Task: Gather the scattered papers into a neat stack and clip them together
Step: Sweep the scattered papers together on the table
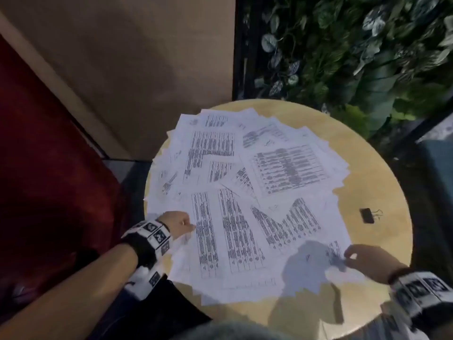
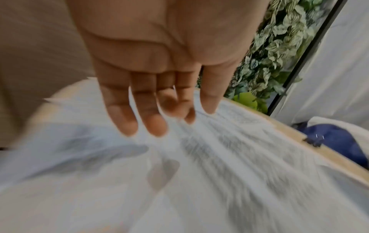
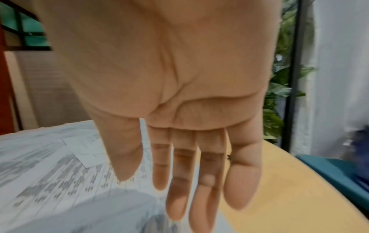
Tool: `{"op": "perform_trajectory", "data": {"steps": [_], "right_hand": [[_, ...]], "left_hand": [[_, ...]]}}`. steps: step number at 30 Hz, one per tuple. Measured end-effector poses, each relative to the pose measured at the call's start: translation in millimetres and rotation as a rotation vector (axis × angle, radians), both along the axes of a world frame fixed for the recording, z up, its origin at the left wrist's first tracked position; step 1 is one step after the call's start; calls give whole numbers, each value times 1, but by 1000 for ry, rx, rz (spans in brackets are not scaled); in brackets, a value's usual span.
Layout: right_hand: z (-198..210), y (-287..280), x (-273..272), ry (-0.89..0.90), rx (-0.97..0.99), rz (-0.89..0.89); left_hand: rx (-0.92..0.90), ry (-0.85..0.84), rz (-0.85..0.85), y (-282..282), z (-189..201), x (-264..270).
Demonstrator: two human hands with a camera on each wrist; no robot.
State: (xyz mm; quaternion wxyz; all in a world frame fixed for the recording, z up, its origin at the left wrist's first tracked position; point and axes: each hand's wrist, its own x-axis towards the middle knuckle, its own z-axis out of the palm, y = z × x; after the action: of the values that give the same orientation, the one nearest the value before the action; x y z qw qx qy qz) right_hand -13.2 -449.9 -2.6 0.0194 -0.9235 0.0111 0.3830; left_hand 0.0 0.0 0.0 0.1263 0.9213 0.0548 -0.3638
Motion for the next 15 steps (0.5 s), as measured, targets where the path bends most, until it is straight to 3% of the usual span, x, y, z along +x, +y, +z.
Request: {"op": "perform_trajectory", "data": {"steps": [3,9,12,15], "right_hand": [[-14,45,54,-84,37,44],[-38,134,119,-333,153,-166],[-55,162,135,-229,117,-230],[-70,177,128,-139,45,-72]], "left_hand": [[-72,-82,49,-16,-19,27],[-18,-121,0,-50,-54,67],[-81,-130,55,-64,-55,92],[-187,-125,215,-70,-51,111]]}}
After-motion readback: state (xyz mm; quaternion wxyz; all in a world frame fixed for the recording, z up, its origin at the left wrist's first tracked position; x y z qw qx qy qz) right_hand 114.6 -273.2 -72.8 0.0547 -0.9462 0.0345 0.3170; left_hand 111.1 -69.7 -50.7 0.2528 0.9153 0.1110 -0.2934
